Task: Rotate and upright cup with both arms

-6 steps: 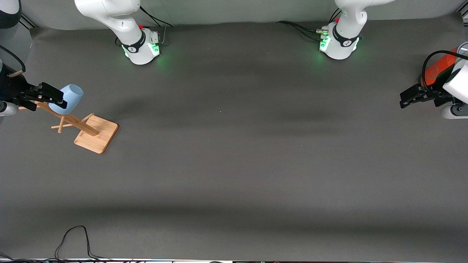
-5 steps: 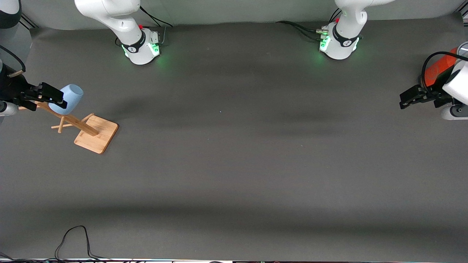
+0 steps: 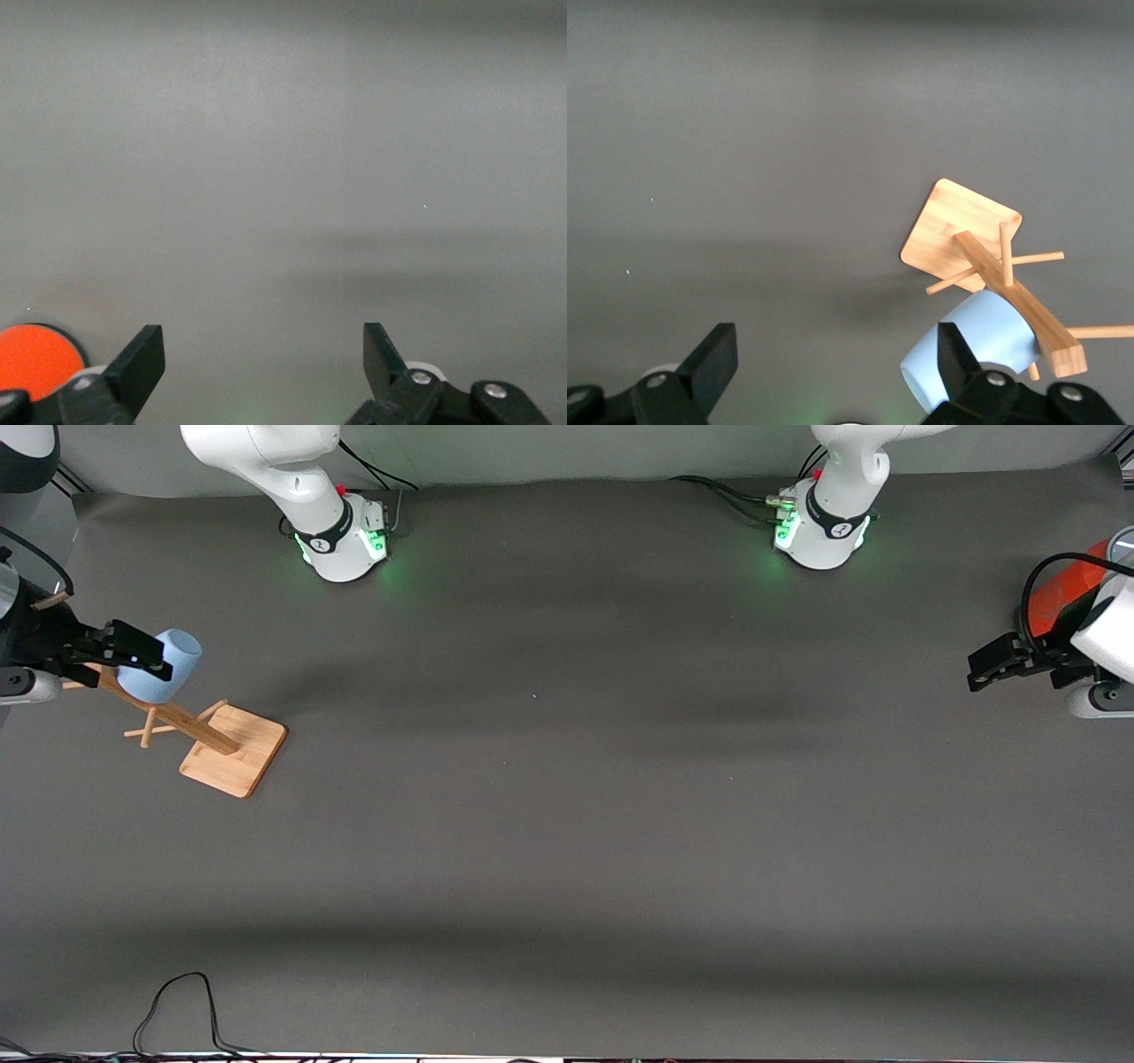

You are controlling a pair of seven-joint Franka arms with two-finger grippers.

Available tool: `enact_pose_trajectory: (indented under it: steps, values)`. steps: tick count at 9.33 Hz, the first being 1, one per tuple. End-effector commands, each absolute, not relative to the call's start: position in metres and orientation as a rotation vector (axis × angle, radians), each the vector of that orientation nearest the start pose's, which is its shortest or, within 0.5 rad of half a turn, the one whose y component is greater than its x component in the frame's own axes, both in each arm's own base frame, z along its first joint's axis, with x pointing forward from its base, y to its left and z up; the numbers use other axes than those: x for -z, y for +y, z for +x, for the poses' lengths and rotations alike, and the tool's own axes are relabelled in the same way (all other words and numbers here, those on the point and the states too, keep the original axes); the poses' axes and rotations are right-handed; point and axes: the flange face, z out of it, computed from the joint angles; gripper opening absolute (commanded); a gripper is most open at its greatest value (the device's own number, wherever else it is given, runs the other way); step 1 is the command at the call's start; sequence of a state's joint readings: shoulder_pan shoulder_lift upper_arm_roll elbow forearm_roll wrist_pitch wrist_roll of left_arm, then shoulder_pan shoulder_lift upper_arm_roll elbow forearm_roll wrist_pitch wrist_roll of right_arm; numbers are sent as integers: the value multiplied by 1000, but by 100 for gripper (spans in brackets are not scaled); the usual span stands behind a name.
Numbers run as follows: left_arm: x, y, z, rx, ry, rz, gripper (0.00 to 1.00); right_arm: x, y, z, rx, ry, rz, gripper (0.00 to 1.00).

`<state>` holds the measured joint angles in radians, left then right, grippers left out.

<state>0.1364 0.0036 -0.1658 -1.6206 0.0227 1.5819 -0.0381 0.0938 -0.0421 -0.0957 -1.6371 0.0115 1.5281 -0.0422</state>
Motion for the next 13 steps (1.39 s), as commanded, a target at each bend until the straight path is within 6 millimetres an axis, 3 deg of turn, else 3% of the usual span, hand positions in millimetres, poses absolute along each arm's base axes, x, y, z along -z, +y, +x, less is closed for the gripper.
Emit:
enact_pose_trajectory:
  steps: [1,4,6,8,9,11,13]
  values:
    - [-603,-14,558,-52,8,-3127,100,-617,2,527,-132,-97,-3128,100]
    - [-602,-11,558,-59,1,-3127,100,-623,-3,494,-267,-48,-3123,100]
    - [-602,-11,558,-62,1,-3127,100,-630,-16,480,-320,190,-3182,100]
    - [-600,-9,559,-69,-2,-3129,100,-636,-15,461,-303,553,-3159,100]
    - [-598,-9,559,-76,-2,-3129,100,-628,-17,456,-324,796,-3121,100]
    - [-597,-9,560,-76,-2,-3129,100,-603,-29,462,-374,940,-3099,99]
    - [-597,-9,560,-78,-2,-3129,100,-556,-60,482,-515,1051,-3053,99]
